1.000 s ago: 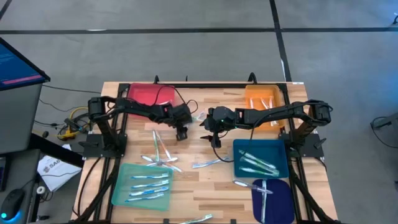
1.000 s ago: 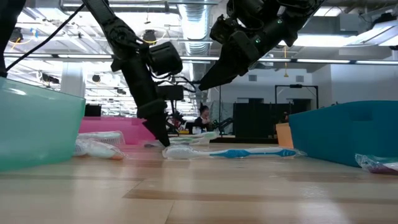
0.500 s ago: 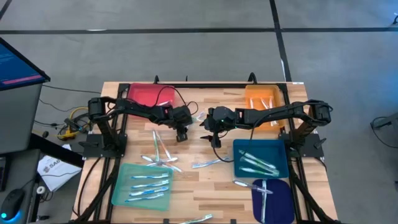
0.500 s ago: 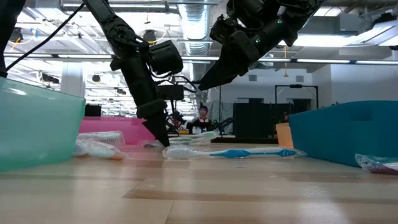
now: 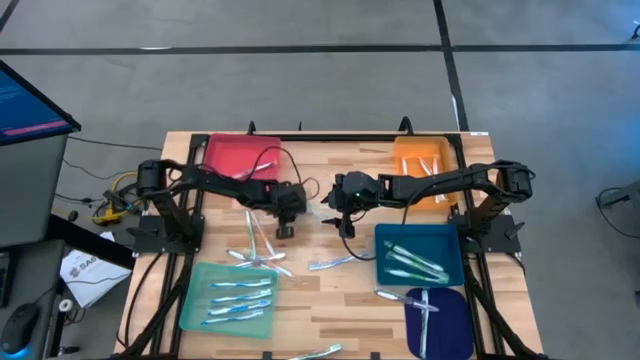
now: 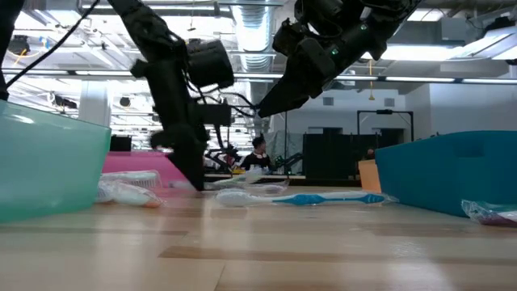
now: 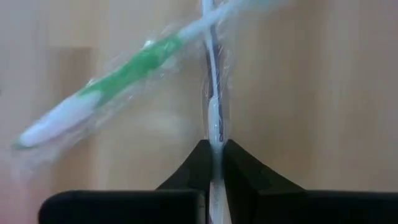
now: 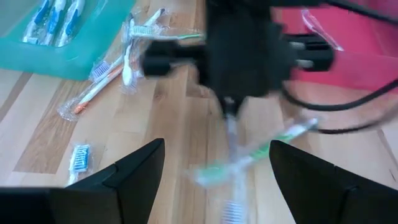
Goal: Pick & Place Toothbrushes
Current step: Put the violet toothbrush into the pink bin
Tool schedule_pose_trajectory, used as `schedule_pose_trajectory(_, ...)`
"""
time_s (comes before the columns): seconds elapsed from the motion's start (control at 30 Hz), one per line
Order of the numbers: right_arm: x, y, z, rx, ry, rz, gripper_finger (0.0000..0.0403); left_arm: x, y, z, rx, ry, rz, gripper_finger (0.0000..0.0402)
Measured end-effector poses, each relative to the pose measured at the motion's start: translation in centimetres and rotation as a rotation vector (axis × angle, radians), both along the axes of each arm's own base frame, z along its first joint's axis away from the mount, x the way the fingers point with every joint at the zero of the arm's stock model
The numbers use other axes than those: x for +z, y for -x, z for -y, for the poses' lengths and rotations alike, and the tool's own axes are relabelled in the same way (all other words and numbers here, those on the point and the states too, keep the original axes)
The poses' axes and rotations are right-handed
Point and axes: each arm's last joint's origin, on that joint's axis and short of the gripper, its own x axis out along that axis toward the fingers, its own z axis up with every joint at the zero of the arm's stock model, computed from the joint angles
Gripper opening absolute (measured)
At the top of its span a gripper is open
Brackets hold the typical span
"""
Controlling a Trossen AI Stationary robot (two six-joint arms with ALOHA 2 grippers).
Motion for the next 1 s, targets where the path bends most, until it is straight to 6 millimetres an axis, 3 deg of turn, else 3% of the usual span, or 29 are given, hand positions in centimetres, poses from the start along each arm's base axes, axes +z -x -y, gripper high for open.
schedule_pose_trajectory(0.37, 0.0, 0.0, -0.2, 0.006, 0.000, 0.000, 0.0285, 5.1, 3.1, 2.2, -0.101, 0.111, -0.005, 0.0015)
schedule_pose_trajectory(0.57, 0.0, 0.0, -0.2, 0.006, 0.000, 0.000, 0.0285, 5.2, 5.3, 2.1, 0.015, 0.094, -0.194, 0.0015)
schedule_pose_trajectory(0.73, 0.0, 0.0, -0.2, 0.006, 0.000, 0.000, 0.0285, 5.2, 5.8, 0.8, 0.120, 0.012, -0.222, 0.0015)
schedule_pose_trajectory(0.87, -0.1, 0.0, -0.2, 0.006, -0.001, -0.008, 0.0285, 5.2, 6.0, 0.0, 0.144, 0.065, -0.227, 0.0015)
schedule_pose_trajectory(1.0, -0.2, 0.1, -0.2, 0.006, -0.002, -0.025, 0.0285, 5.2, 6.6, 0.5, 0.109, 0.227, -0.285, 0.0014)
